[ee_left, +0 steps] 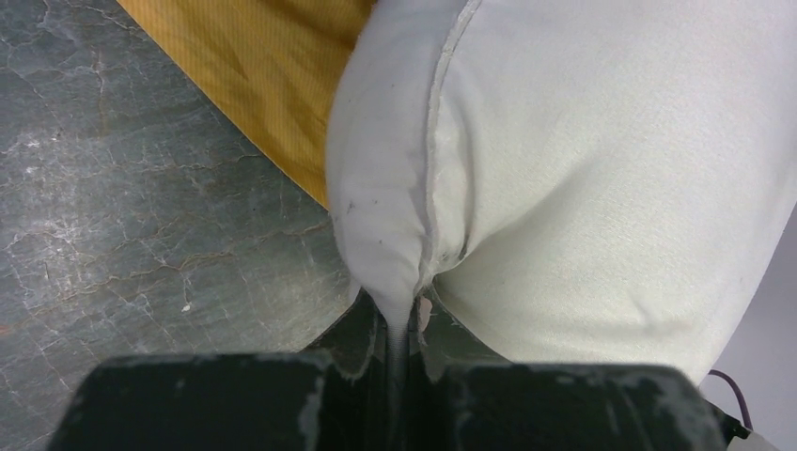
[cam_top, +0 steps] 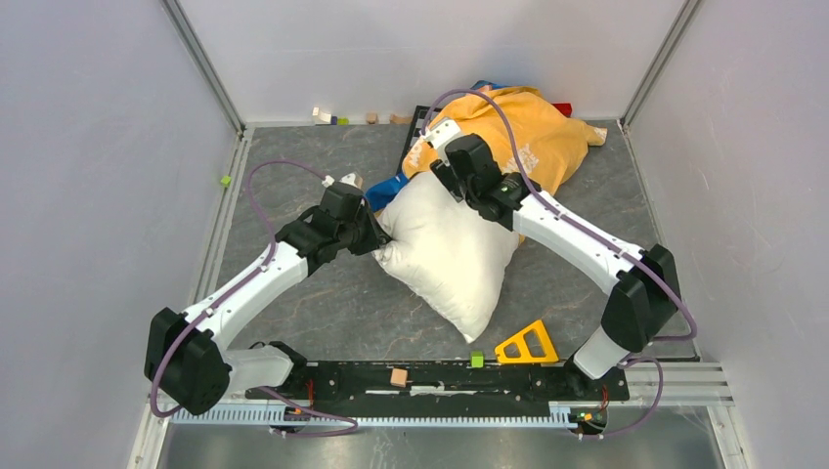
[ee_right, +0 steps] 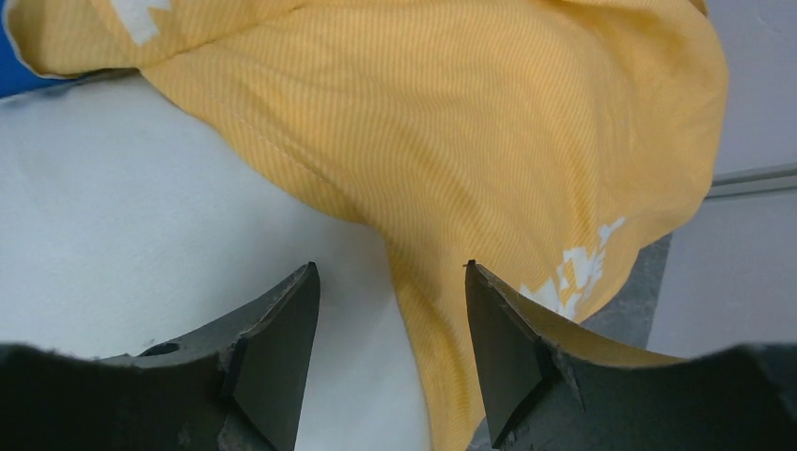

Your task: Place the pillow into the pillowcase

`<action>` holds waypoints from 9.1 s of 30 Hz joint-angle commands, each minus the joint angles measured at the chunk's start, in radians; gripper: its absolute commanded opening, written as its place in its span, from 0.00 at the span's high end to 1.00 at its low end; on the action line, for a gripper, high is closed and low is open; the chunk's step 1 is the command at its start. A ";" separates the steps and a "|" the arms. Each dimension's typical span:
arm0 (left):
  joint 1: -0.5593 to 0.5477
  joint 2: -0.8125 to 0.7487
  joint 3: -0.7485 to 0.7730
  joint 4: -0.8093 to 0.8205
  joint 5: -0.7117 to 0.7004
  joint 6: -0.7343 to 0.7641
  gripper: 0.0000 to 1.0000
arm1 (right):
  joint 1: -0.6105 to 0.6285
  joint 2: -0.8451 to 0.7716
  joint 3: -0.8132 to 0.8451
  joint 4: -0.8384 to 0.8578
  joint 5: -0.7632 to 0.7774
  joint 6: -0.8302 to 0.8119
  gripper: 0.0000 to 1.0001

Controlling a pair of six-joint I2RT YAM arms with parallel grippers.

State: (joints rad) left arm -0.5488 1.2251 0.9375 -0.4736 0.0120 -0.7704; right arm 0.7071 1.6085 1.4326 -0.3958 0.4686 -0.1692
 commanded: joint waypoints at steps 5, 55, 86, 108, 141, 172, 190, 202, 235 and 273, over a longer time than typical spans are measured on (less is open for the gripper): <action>0.019 -0.016 -0.003 0.019 -0.017 -0.004 0.98 | -0.001 0.028 -0.029 0.073 0.212 -0.045 0.43; 0.071 -0.096 0.133 -0.118 -0.048 0.164 0.00 | 0.169 -0.308 -0.182 -0.068 0.145 0.293 0.02; -0.266 0.019 -0.170 0.241 -0.207 -0.167 0.47 | 0.083 -0.576 -0.790 0.165 0.341 0.413 0.27; -0.264 0.090 0.016 0.245 -0.233 -0.109 0.98 | 0.479 -0.347 -0.085 -0.056 0.152 0.340 1.00; -0.421 -0.075 0.346 -0.034 -0.218 0.101 0.00 | 0.066 0.152 0.336 -0.060 -0.302 0.337 1.00; -0.209 0.072 0.034 0.093 -0.228 -0.088 0.98 | 0.067 -0.379 -0.162 -0.123 0.079 0.259 0.38; -0.168 0.073 0.010 0.082 -0.207 -0.090 0.98 | 0.020 -0.472 -0.294 -0.062 0.162 0.271 0.46; -0.165 0.069 0.008 0.086 -0.204 -0.092 0.98 | -0.011 -0.389 -0.333 0.013 0.104 0.225 0.46; -0.160 0.082 0.143 0.093 -0.130 -0.036 0.98 | 0.630 -0.067 0.412 -0.211 0.317 0.115 1.00; -0.046 -0.032 -0.355 0.668 0.355 -0.240 0.02 | -0.015 0.096 0.330 -0.132 -0.147 0.255 0.19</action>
State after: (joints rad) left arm -0.5827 1.1255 0.5858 -0.1284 0.2657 -0.9005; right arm 0.6418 1.8801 1.8400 -0.5159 0.2680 0.0891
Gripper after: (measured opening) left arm 0.995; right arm 0.756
